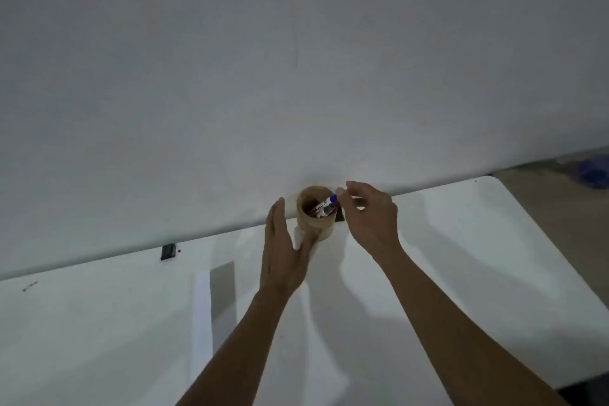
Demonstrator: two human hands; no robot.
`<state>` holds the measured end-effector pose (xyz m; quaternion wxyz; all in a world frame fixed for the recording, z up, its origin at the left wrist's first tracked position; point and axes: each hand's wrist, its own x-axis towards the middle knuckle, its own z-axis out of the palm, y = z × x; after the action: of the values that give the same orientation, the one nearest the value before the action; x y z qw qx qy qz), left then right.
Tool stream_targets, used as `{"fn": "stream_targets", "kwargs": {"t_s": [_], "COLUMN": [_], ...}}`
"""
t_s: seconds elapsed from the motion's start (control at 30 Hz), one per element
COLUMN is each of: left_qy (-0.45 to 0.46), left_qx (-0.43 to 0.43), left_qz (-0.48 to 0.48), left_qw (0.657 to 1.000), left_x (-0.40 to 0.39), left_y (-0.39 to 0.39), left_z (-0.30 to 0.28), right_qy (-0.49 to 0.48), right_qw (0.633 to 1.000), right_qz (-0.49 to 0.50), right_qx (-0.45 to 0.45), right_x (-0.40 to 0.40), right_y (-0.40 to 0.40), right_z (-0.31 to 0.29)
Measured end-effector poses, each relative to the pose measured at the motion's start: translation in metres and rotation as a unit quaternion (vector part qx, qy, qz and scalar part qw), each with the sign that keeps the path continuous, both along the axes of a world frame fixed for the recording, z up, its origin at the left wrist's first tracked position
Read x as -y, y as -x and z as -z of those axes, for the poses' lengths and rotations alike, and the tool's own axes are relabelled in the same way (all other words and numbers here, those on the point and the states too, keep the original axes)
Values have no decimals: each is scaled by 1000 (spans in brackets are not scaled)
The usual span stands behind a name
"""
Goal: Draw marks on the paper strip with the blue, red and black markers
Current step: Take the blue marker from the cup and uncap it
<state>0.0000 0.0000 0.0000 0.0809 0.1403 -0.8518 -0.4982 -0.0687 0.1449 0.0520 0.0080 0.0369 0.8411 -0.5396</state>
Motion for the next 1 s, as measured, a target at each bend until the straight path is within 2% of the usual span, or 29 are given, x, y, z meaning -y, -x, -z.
{"fn": "stream_targets", "kwargs": {"t_s": [0.13,0.3,0.53,0.63,0.7,0.83,0.93,1.0], "left_qy": [-55,-86,-89,-90,-89,-85,-83,-86], "left_qx": [16,-1,-17,-23,-32,-44,-37,-23], "left_qz": [5,1,-1,6,8,12,13,11], "left_qw": [998,996,996,996,996,995,996,996], "left_x": [-6,-10,-8,-7,-6,-6,-6,-5], "left_y": [24,35,38,38,37,37,37,37], "left_z": [13,35,36,35,30,21,19,21], "right_qy": [-38,-35,-143,-156,-111,36,157,260], "right_qw": [999,998,986,983,991,993,975,946], "right_qz": [-7,-16,-91,-97,-75,7,35,30], "right_qx": [30,52,0,-11,17,108,152,193], "right_x": [3,4,4,2,-3,-20,-38,-49], "right_y": [19,31,41,45,47,46,38,30], "right_z": [8,7,2,-4,-9,-27,-43,-49]}}
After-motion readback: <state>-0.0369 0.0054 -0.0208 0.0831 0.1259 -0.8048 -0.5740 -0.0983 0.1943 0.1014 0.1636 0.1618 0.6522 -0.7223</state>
